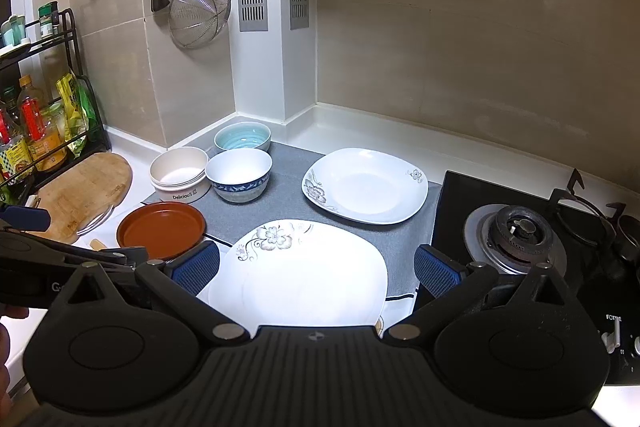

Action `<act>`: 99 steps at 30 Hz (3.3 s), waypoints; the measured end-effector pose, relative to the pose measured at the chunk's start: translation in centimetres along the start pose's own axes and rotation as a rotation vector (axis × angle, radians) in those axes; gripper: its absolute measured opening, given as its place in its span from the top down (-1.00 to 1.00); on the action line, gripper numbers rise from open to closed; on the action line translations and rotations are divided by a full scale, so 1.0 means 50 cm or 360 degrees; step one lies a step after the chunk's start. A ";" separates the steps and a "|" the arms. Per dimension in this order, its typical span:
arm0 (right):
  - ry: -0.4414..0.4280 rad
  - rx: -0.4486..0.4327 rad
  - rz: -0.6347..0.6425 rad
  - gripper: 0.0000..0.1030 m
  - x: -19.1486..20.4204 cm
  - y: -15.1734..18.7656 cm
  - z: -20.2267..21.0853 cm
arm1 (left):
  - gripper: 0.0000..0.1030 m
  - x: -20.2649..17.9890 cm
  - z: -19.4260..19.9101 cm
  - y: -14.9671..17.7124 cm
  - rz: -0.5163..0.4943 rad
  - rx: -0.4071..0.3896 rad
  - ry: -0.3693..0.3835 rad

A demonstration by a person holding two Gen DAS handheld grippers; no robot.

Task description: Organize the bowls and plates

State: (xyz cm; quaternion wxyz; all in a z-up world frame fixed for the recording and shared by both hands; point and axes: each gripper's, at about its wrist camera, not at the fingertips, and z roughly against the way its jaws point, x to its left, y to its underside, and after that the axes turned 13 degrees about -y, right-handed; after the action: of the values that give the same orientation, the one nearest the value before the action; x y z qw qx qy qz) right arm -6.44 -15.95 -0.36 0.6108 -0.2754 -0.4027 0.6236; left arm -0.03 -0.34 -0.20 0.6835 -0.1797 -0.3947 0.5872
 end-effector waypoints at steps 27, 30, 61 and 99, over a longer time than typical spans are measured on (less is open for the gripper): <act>-0.0003 -0.0002 -0.0004 -1.00 0.000 0.000 -0.004 | -1.00 0.000 -0.011 -0.004 0.0002 0.0002 0.0003; 0.0001 0.0000 -0.0008 -1.00 0.001 -0.001 -0.010 | -1.00 0.000 -0.022 -0.007 -0.0005 0.0007 0.0016; 0.0237 0.0090 -0.0618 -1.00 -0.086 0.025 -0.135 | -1.00 -0.034 -0.294 -0.050 -0.0406 0.0263 0.0609; -0.0376 0.0521 -0.0835 -0.06 -0.307 0.116 -0.349 | 0.16 -0.192 -0.478 -0.092 -0.0484 0.0555 0.0780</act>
State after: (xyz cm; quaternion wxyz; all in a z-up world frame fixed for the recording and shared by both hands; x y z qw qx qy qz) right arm 6.56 -27.73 -16.65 0.7358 0.0136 -0.4224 0.5292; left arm 20.96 -5.34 -14.97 0.8583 -0.1349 -0.1345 0.4765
